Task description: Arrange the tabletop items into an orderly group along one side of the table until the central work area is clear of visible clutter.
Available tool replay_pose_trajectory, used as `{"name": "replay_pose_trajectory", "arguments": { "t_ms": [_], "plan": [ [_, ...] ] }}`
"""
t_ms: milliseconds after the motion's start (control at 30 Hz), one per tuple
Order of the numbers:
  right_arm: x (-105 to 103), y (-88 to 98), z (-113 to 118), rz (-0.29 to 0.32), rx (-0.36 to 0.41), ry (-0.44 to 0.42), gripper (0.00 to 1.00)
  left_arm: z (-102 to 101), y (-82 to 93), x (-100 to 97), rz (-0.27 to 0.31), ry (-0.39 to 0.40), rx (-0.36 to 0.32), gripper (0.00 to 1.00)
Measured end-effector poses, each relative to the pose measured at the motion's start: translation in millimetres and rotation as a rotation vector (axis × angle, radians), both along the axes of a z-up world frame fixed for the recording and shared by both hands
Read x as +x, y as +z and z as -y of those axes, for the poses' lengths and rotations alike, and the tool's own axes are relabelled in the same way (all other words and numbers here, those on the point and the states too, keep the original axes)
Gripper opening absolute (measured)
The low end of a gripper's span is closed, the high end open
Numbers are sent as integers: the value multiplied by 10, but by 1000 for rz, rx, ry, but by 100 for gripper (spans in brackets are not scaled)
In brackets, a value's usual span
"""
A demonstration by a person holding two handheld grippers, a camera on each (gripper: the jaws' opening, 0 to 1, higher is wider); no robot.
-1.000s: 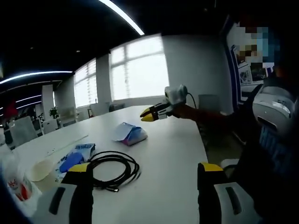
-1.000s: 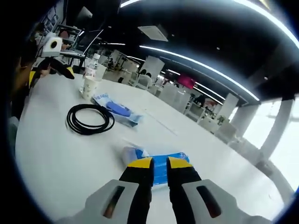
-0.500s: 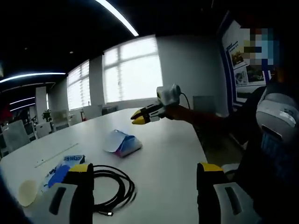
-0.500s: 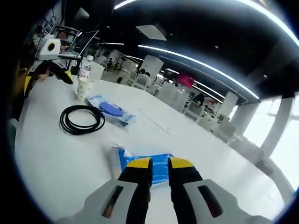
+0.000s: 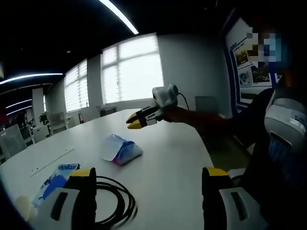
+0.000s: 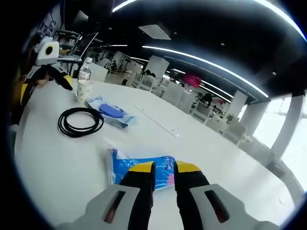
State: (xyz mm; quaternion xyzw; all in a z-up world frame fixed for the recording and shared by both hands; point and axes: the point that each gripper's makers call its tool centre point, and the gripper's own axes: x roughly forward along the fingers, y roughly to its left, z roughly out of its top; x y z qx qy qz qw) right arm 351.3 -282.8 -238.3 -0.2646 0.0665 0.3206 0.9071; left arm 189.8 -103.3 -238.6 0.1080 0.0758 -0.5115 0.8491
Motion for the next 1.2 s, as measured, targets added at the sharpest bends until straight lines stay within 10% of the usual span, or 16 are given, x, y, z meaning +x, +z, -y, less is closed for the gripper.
{"name": "replay_pose_trajectory", "arguments": {
  "t_ms": [500, 933, 1200],
  "plan": [
    [201, -106, 91, -48, -8, 9, 19, 189, -74, 172, -29, -14, -4, 91],
    [213, -247, 42, -80, 0, 60, 89, 369, -130, 296, -45, -31, 2, 91],
    [281, -226, 108, -99, 36, 54, 90, 522, -192, 452, -66, -42, 8, 87]
  ]
}}
